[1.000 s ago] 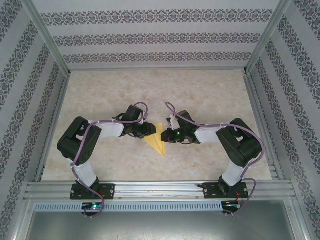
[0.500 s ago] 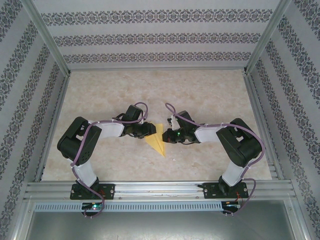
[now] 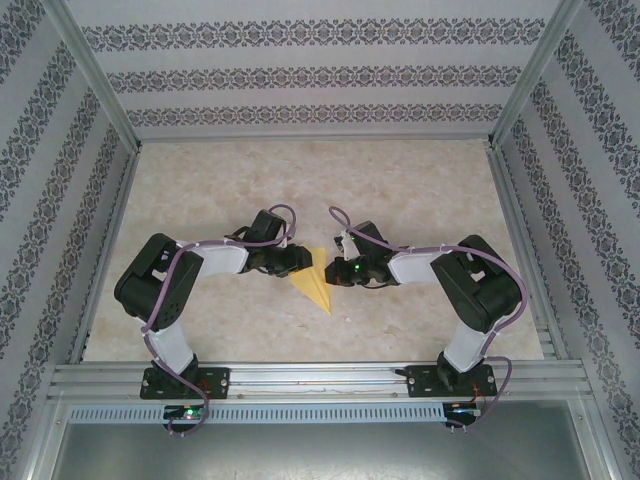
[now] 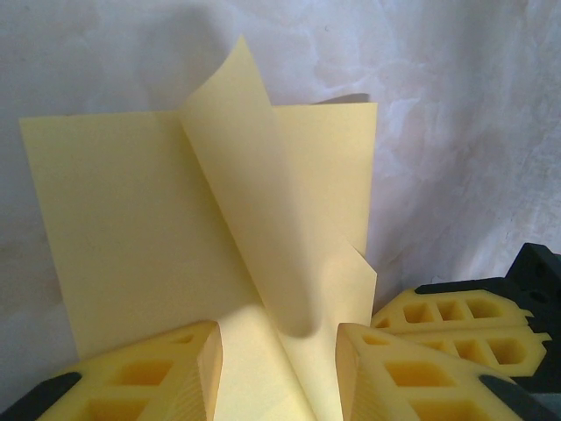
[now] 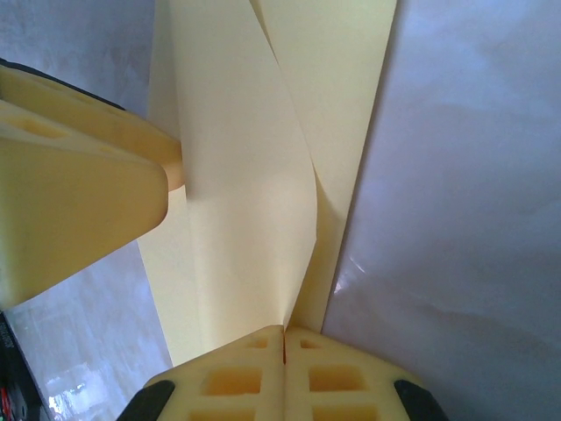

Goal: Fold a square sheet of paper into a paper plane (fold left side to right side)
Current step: Fourth fold the wing at the center of the table.

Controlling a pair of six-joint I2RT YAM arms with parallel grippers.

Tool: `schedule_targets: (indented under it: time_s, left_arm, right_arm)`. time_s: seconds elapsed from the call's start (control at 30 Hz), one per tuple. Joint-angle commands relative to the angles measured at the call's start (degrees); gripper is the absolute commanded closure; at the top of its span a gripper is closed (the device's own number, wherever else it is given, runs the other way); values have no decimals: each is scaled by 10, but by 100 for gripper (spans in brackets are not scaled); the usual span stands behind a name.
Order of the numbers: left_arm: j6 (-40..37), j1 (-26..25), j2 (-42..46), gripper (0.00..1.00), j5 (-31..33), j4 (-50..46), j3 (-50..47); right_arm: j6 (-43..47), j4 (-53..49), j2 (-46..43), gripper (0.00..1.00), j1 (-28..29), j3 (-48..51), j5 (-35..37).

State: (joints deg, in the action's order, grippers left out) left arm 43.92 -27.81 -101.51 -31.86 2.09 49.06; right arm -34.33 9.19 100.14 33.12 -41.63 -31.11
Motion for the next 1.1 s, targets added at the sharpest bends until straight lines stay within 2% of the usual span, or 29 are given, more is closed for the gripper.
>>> schedule_targets:
  time_s: [0.0,0.17,0.57,0.83,1.07]
  left_arm:
    - [-10,-8,3,60,17,-32,4]
    - [-10,-8,18,59,21,-29,2]
    - [-17,-7,72,58,16,-37,15]
    - [-11,-8,51,80,-65,25,20]
    - [-8,-11,-4,89,-100,42,45]
  right_arm:
    - [11,-20,21,97,0,-5,22]
    - [5,-31,26,100,4,6,36]
    - [0,-34,45,100,5,16,53]
    - [2,-41,42,100,6,19,61]
    - [2,-44,46,100,9,19,67]
